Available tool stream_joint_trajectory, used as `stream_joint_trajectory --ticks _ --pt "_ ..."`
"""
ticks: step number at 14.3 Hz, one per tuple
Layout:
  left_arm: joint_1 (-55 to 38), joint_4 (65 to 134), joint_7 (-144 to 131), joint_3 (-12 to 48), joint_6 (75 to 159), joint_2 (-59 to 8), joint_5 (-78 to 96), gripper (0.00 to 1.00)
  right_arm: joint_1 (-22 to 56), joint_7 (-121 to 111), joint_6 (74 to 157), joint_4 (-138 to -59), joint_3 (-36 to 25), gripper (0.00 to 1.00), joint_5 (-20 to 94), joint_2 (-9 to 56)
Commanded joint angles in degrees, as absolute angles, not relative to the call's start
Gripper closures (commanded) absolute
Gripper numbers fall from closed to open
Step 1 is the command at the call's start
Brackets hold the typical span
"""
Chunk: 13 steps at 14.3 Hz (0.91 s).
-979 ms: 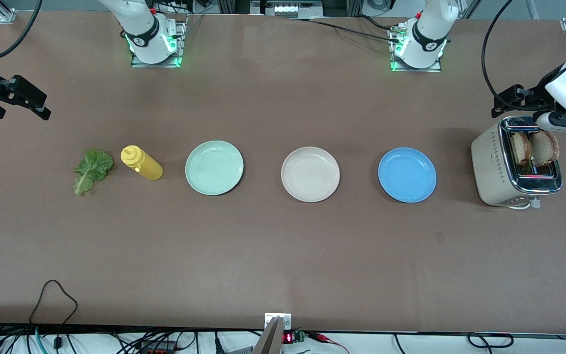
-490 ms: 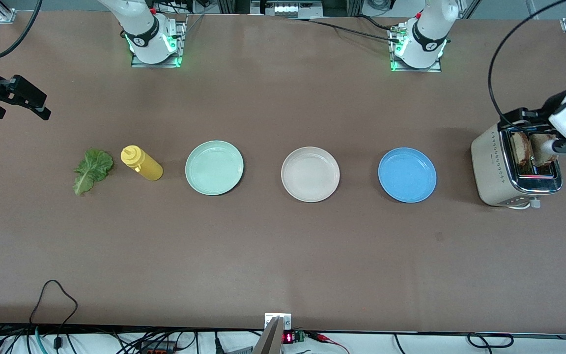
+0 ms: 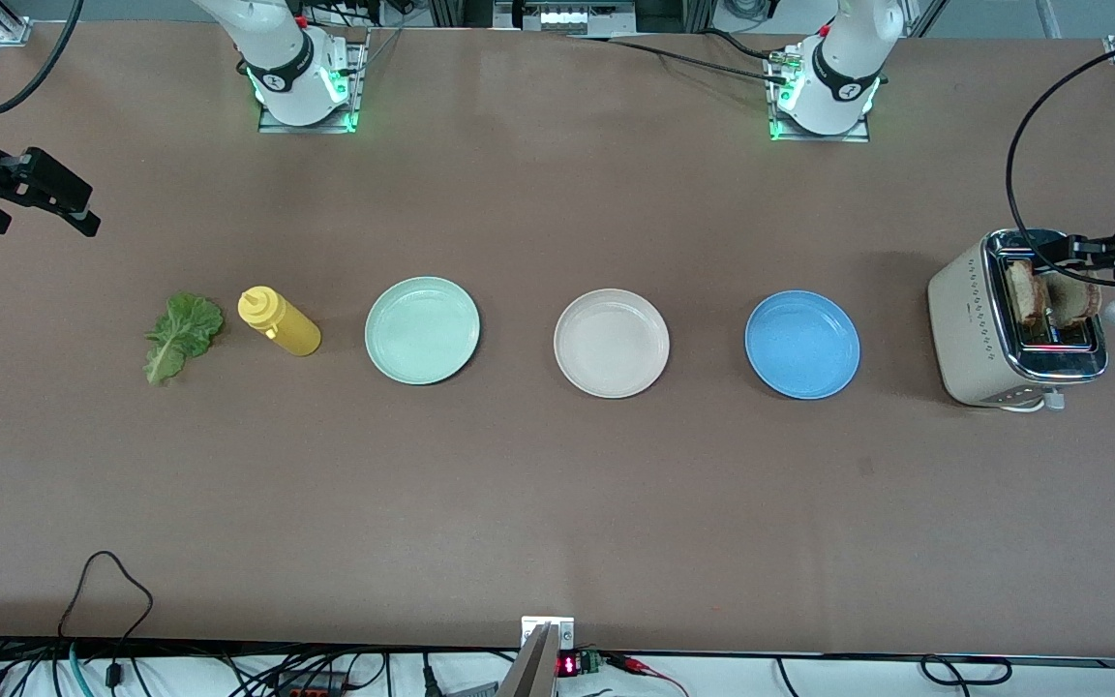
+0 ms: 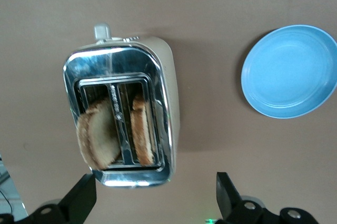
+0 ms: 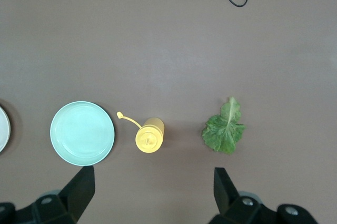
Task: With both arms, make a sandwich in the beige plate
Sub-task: 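Lower the left gripper onto a toast slice in the toaster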
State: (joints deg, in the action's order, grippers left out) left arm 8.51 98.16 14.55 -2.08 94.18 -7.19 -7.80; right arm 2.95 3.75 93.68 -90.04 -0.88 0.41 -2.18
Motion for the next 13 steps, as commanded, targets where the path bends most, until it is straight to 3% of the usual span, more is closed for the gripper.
stream_joint_trajectory --ticks 1,6,8,13 --pt "9.8 100.4 17.0 -1.6 97.4 -7.2 -8.2 0.0 3.1 4.5 94.1 -90.9 -0.9 0.0 0.9 -3.3" --pt "10.7 109.2 17.2 -1.6 107.4 -5.5 -8.2 0.0 3.1 4.5 94.1 -91.0 -0.9 0.0 0.9 -3.3" --pt "12.0 112.8 19.5 -1.6 111.2 -4.7 -8.2 0.09 3.1 4.5 94.1 -91.0 -0.9 0.0 0.9 -3.3" --pt "14.9 122.0 20.3 -1.3 120.7 -1.8 -8.2 0.11 3.1 4.5 94.1 -91.0 -0.9 0.0 0.9 -3.3"
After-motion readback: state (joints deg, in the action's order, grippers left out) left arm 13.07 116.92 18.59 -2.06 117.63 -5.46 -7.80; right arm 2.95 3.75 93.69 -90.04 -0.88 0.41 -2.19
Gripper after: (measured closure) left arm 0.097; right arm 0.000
